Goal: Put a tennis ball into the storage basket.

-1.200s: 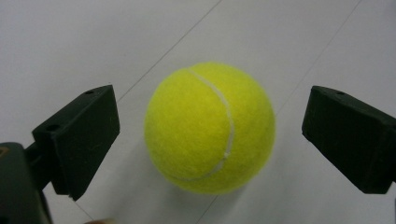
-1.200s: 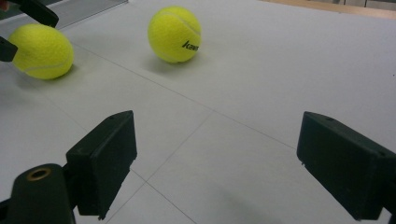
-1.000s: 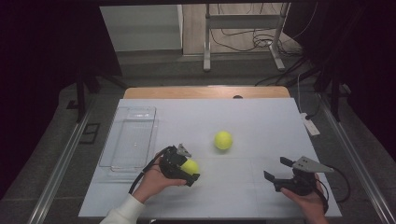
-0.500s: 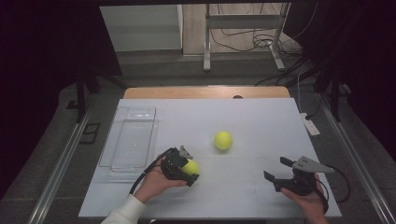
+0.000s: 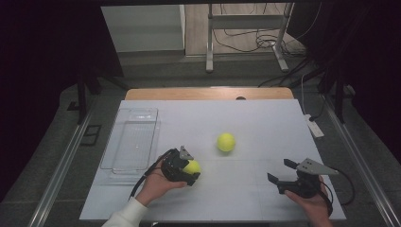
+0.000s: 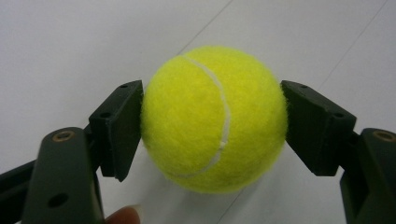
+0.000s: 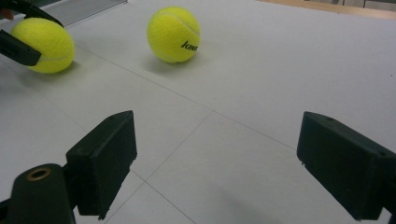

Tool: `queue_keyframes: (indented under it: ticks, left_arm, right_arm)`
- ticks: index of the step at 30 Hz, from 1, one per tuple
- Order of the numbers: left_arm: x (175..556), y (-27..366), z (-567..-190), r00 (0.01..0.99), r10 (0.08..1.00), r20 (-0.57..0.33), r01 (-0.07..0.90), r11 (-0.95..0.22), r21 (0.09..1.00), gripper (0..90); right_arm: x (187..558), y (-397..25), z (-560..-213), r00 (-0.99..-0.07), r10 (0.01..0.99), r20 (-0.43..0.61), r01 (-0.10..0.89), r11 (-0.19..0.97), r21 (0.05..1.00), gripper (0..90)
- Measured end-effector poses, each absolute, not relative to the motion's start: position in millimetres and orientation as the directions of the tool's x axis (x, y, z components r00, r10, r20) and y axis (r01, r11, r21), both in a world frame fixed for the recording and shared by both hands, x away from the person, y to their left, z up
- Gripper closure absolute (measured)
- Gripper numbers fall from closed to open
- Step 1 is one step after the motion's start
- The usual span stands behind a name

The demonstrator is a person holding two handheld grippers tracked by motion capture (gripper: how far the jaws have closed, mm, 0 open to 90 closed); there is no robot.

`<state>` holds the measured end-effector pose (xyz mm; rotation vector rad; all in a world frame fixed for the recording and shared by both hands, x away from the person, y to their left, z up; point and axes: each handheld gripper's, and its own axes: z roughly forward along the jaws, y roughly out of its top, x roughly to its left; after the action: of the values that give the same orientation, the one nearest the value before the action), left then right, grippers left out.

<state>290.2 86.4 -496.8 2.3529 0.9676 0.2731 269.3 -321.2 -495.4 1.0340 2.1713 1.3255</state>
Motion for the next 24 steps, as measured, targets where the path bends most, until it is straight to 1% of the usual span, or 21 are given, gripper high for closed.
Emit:
queue_keyframes:
  ticks: [14, 24]
  left_arm:
    - [286, 95, -484, 0.721, 0.692, -0.028, 0.549, -0.546, 0.632, 26.7]
    - [284, 104, -472, 0.717, 0.695, -0.057, 0.537, -0.498, 0.681, 26.7]
  right_arm:
    - [269, -322, -495, -0.650, 0.759, 0.045, 0.387, 0.280, 0.878, 12.5]
    - [269, -321, -495, -0.651, 0.757, 0.045, 0.385, 0.279, 0.879, 12.5]
